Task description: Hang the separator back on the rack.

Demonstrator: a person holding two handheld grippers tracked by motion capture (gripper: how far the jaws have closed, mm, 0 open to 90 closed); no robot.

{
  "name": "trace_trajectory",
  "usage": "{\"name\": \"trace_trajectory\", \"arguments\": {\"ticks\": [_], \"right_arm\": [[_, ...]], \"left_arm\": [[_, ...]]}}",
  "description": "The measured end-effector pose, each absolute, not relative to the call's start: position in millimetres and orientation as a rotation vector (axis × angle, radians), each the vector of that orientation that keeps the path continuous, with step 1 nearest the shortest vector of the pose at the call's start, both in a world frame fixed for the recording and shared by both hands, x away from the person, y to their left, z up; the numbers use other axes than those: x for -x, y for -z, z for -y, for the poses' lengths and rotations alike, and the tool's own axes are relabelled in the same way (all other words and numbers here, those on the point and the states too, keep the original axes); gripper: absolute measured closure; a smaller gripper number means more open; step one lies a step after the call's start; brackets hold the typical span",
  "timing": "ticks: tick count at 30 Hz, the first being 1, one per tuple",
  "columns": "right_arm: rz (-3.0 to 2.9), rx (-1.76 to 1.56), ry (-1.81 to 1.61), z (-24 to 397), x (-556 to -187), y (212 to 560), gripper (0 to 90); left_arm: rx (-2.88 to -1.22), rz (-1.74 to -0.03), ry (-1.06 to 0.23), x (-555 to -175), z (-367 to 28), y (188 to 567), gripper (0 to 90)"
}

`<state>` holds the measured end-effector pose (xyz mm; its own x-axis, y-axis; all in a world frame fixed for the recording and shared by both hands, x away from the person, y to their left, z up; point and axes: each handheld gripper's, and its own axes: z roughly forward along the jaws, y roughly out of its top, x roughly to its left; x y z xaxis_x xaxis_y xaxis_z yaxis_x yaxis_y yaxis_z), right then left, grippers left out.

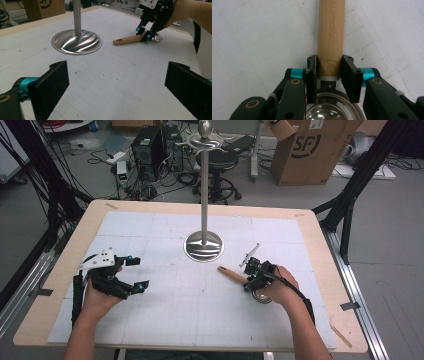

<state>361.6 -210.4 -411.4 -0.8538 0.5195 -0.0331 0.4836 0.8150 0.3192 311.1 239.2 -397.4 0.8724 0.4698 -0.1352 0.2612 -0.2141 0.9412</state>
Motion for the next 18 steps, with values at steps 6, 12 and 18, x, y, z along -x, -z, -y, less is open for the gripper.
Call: {"name": "trace_trajectory", "arguments": {"ticks": [6, 12, 18], "right_arm": [[-2.872, -0.805, -0.423, 208.1, -362.1, 411.5, 64.6], [-2.887, -0.808, -0.415, 206.8, -362.4, 410.9, 68.1], [-2.884, -0.834, -0.459, 210.1, -363.6, 410.5, 68.7]], "left_arm": [[-1.814, -0.551, -0.211, -311.4, -237.9, 398.1, 6.1], [-1.815, -0.55, -0.209, -311.1, -238.1, 397.9, 6.1], [-1.81, -0.552, -0.211, -311.3, -239.2, 397.7, 6.1]]}}
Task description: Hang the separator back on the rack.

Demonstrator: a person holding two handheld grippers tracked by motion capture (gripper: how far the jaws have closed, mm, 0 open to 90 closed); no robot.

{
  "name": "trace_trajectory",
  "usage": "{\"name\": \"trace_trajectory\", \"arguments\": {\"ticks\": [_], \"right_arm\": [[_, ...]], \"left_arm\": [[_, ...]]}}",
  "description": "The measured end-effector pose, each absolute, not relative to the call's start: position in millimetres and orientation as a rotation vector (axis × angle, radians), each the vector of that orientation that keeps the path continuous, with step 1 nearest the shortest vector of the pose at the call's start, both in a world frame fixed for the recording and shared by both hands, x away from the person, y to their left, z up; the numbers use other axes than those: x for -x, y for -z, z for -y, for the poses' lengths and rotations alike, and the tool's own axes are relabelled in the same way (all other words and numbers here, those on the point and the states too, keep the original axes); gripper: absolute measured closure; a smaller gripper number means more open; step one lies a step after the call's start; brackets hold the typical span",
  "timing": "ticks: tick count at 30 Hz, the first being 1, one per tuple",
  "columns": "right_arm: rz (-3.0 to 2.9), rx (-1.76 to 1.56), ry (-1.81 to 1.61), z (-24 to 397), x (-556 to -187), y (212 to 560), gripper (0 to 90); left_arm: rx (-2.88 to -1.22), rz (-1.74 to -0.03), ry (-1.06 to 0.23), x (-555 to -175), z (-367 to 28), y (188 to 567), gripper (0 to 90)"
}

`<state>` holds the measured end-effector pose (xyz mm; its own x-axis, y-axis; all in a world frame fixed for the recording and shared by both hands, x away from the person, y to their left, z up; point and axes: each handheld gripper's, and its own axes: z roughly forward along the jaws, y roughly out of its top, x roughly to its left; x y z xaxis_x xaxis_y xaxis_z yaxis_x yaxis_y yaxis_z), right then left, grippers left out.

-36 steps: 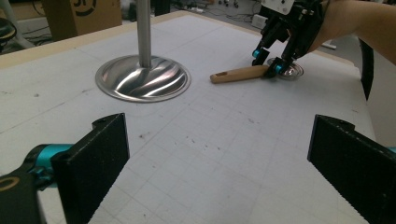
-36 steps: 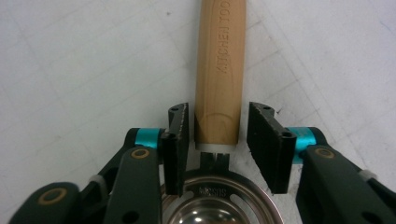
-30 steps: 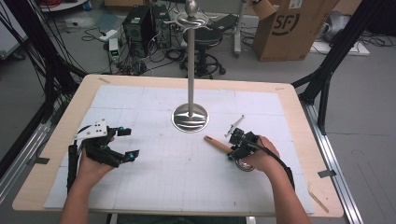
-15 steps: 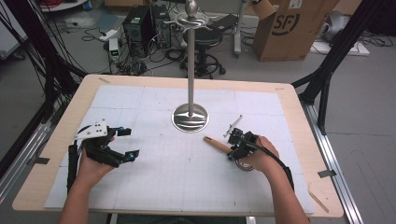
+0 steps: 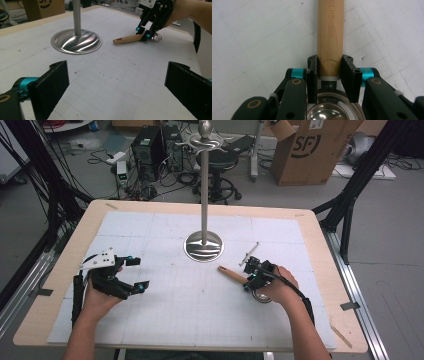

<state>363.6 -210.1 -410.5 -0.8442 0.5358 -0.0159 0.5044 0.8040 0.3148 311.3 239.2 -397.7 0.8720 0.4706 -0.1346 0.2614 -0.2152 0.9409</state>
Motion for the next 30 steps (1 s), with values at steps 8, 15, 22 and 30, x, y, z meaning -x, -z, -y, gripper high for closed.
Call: {"name": "trace_trajectory", "arguments": {"ticks": [8, 15, 22, 30], "right_arm": [[-2.863, -0.864, -0.618, 219, -362, 398, 68.8], [-2.833, -0.854, -0.808, 227, -357, 383, 68.9], [-2.776, -0.833, -0.998, 233, -353, 369, 68.8], [-2.697, -0.795, -1.156, 239, -349, 356, 68.9]], "left_arm": [[-1.813, -0.551, -0.212, -311, -239, 398, 6.0], [-1.811, -0.553, -0.213, -311, -239, 398, 6.1], [-1.807, -0.551, -0.209, -311, -239, 397, 6.0], [-1.809, -0.55, -0.212, -311, -239, 397, 6.1]]}}
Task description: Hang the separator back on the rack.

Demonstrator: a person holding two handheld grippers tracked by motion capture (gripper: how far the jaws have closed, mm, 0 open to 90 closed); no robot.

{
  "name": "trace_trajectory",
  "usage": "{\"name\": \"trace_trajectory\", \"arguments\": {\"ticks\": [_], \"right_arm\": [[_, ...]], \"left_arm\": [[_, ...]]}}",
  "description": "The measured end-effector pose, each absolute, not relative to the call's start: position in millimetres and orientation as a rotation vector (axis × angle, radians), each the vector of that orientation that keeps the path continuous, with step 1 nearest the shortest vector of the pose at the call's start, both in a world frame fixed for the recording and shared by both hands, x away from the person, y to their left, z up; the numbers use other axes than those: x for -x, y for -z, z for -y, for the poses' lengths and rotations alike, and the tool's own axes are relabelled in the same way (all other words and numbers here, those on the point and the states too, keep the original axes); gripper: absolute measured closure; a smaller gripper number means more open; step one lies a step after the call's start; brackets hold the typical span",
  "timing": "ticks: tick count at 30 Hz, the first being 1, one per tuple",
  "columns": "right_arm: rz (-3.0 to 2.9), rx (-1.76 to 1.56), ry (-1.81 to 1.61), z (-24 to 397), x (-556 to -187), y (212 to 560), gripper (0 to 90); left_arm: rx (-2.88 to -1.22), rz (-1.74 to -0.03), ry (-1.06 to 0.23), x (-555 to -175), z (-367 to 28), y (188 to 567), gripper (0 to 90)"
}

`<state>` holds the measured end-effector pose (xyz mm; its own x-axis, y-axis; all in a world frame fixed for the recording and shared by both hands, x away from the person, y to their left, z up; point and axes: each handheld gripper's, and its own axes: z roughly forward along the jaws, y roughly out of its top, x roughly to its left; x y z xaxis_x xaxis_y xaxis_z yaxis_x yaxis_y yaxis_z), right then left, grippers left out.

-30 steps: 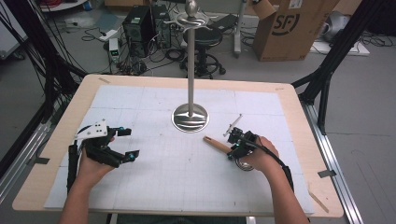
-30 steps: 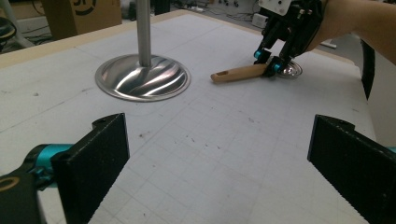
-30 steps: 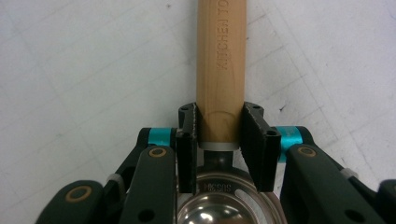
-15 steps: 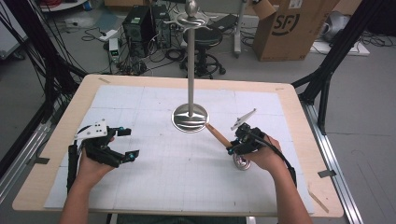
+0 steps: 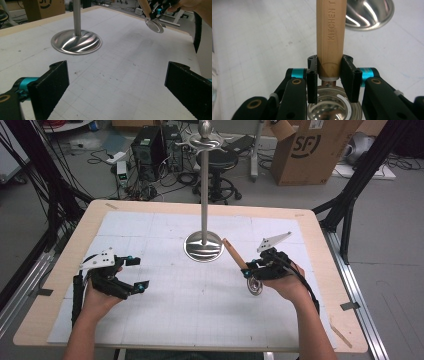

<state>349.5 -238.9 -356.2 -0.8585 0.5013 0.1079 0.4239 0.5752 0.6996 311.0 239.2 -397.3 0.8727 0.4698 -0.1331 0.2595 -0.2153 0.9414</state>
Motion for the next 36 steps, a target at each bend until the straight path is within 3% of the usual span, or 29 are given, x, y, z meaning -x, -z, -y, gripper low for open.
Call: {"name": "trace_trajectory", "arguments": {"ticks": [36], "right_arm": [[-2.506, -0.629, -1.467, 243, -369, 284, 68.7]], "left_arm": [[-1.806, -0.55, -0.208, -311, -239, 397, 6.1]]}}
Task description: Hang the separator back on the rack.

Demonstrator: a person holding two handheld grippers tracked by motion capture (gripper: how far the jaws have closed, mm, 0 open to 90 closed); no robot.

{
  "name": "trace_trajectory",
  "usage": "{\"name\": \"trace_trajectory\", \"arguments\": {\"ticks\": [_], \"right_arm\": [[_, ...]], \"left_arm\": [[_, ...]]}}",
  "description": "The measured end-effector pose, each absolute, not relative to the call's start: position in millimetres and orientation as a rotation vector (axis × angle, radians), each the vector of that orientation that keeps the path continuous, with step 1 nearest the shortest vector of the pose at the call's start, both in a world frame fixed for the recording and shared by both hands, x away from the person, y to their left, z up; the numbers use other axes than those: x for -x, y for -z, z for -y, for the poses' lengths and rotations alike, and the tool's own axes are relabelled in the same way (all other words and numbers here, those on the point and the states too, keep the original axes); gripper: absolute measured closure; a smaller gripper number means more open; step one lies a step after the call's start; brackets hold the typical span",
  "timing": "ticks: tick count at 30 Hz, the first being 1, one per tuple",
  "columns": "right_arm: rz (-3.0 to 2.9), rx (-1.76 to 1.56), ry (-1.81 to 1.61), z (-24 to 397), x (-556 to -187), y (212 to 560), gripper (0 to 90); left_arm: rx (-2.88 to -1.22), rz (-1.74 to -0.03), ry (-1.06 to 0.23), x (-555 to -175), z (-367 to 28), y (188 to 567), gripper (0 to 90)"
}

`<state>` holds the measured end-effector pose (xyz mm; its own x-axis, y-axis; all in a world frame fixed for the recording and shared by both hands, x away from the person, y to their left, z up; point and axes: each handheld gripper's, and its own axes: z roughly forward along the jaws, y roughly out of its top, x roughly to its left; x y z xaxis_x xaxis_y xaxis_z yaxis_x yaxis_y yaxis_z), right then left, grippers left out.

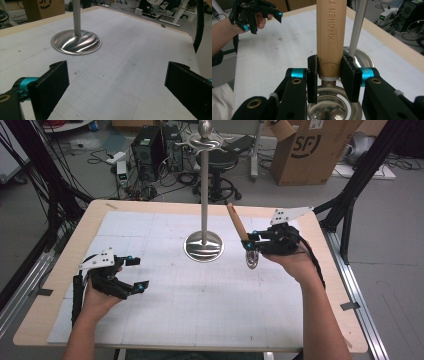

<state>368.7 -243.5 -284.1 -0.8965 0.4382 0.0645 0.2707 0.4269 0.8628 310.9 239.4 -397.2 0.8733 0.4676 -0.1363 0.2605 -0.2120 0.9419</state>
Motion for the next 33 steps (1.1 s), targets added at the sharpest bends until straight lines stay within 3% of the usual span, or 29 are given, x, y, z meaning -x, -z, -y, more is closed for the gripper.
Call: {"name": "trace_trajectory", "arguments": {"ticks": [33], "right_arm": [[-2.366, -0.563, -1.48, 233, -410, 185, 68.7]], "left_arm": [[-1.806, -0.553, -0.206, -311, -240, 397, 6.1]]}}
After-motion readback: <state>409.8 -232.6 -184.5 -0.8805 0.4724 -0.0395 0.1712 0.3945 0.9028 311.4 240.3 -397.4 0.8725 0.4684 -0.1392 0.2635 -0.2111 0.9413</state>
